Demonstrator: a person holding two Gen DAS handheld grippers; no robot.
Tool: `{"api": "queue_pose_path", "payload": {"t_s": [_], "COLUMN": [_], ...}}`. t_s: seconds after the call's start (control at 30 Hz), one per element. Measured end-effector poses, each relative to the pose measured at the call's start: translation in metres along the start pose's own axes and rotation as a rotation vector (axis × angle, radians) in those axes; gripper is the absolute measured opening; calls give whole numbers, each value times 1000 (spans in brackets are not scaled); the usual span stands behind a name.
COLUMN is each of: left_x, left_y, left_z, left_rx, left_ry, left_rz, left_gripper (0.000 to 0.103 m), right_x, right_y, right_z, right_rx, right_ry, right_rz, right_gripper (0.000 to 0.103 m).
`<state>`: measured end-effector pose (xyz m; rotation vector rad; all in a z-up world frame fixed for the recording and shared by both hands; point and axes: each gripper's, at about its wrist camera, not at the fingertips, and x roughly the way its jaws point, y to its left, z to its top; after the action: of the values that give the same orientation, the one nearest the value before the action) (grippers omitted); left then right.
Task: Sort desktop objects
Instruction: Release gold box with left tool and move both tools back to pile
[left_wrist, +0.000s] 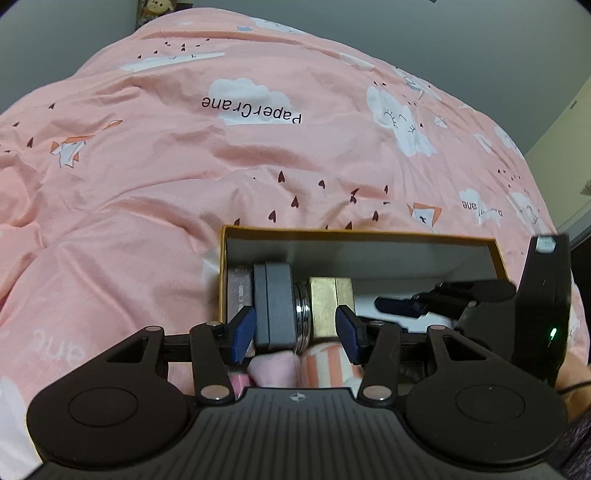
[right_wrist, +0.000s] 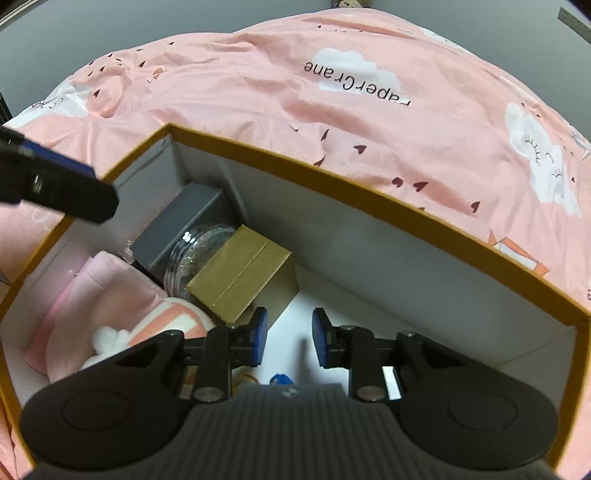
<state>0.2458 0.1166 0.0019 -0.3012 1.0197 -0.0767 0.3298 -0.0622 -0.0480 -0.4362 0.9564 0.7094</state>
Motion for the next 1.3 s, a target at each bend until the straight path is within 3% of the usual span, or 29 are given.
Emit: {"api": "queue_pose_path", "payload": {"t_s": [0.17,0.37,0.53,0.7,0.97,1.2,1.3], "left_x": [-23,-62,-84,-84,-51,-30,-20], "left_y": [-13,-38,-61,-82,-97,-109,-113], "left_z": [-16,-47,-82,-124,-186,-225,-237], "left_rx": [41,105,151,212,238,295,322], "left_ry": [-16,-51,-61,-19,79,167,217], "left_rz": [-7,-82,-149,-193,-264,-288,-275], "left_gripper": [56,56,56,53,42,42,42], "right_x": [-28,-95,-156,-193,-194,-172,-169], "right_y": [5,14,25,35,39,43,45], "right_z": [-3,-27,-68,-123,-219,-275,-288], "right_rx": [5,75,159,277,496,646,688], "right_ry": [-27,-137,-241,-292,-210,-85,-75], "right_rz": [-44,-55,-35,-51,-127,-99,-71], "right_gripper": [29,29,29,29,29,29,29]}}
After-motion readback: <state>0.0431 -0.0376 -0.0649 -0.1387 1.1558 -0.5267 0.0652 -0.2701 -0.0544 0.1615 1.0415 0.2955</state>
